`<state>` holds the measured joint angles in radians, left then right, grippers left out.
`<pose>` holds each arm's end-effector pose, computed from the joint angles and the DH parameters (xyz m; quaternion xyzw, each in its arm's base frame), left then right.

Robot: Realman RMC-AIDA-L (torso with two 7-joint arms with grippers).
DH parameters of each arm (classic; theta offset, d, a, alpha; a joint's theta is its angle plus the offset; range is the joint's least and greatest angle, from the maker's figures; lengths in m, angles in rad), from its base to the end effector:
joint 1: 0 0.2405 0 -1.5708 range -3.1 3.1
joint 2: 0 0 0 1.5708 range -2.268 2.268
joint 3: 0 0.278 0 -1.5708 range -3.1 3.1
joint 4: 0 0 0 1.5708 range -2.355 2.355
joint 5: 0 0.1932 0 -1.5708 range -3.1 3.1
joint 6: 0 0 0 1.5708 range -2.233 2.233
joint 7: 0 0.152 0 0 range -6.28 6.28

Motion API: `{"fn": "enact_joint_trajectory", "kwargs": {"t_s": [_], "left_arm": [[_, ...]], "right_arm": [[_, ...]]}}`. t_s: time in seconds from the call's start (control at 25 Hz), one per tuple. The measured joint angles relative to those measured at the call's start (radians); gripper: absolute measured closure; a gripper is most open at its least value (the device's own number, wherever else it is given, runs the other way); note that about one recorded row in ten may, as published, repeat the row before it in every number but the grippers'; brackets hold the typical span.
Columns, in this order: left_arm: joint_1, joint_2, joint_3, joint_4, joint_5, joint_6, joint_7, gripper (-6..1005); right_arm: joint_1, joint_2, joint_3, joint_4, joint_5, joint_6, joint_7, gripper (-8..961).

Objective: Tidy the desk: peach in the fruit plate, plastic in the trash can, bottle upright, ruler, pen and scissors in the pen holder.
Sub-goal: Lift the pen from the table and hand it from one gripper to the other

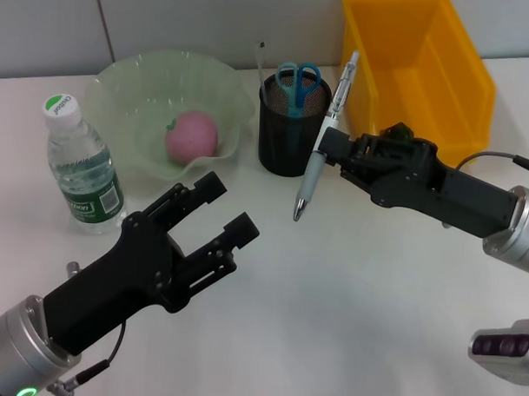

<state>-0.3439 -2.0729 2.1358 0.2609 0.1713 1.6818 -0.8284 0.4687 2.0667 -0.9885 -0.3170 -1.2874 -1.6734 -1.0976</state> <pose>-0.2333 0.2387 -0.0647 -0.8055 -0.2065 -0.5396 0.1317 0.2390 0.2999 -0.0262 -0.5611 -0.6603 0.0949 0.4901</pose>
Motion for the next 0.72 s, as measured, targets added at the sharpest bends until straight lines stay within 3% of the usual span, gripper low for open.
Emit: {"fn": "enact_joint_trajectory", "kwargs": {"t_s": [0.4, 0.72], "left_arm": [[-0.003, -0.001, 0.002, 0.010, 0.001, -0.002, 0.000, 252], [0.000, -0.006, 0.009, 0.028, -0.002, -0.005, 0.050, 251]], "right_arm": [[0.001, -0.008, -0.004, 0.035, -0.006, -0.036, -0.054, 834], [0.002, -0.007, 0.010, 0.080, 0.037, -0.027, 0.245, 833]]}}
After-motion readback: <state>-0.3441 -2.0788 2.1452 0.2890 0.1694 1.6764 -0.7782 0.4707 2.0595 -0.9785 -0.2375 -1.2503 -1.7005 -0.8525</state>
